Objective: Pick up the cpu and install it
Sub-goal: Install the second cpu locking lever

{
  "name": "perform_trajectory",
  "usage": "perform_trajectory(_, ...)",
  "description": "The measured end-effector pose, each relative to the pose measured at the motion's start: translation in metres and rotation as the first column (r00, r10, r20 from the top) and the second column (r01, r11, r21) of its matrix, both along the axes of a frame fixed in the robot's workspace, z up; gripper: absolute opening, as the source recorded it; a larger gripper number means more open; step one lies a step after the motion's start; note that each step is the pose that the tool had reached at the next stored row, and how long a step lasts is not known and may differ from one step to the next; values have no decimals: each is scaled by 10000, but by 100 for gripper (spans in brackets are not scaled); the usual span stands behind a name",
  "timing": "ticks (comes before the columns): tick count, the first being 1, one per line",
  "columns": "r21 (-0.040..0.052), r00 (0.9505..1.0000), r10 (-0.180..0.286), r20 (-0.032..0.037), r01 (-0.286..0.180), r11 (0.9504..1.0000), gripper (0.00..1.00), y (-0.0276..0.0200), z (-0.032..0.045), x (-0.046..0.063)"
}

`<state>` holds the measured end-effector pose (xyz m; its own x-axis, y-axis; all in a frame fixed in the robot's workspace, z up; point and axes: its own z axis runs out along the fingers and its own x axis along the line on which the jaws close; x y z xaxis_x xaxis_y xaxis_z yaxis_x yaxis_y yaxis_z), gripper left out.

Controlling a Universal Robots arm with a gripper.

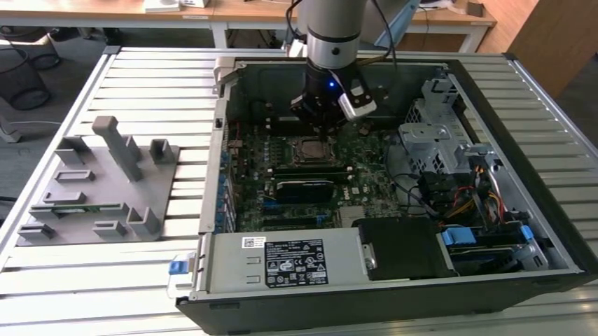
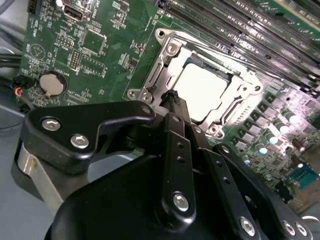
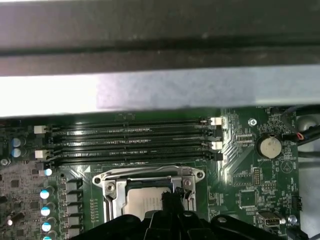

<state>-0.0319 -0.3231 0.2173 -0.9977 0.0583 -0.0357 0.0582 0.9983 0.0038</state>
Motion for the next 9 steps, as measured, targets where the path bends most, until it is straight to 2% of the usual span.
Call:
perform_trajectory(3, -1, 10000, 1, -1, -1, 10000, 11, -2, 40, 1)
perform_trajectory(9, 0, 10000, 0, 0, 0, 10000, 11, -44, 39, -1)
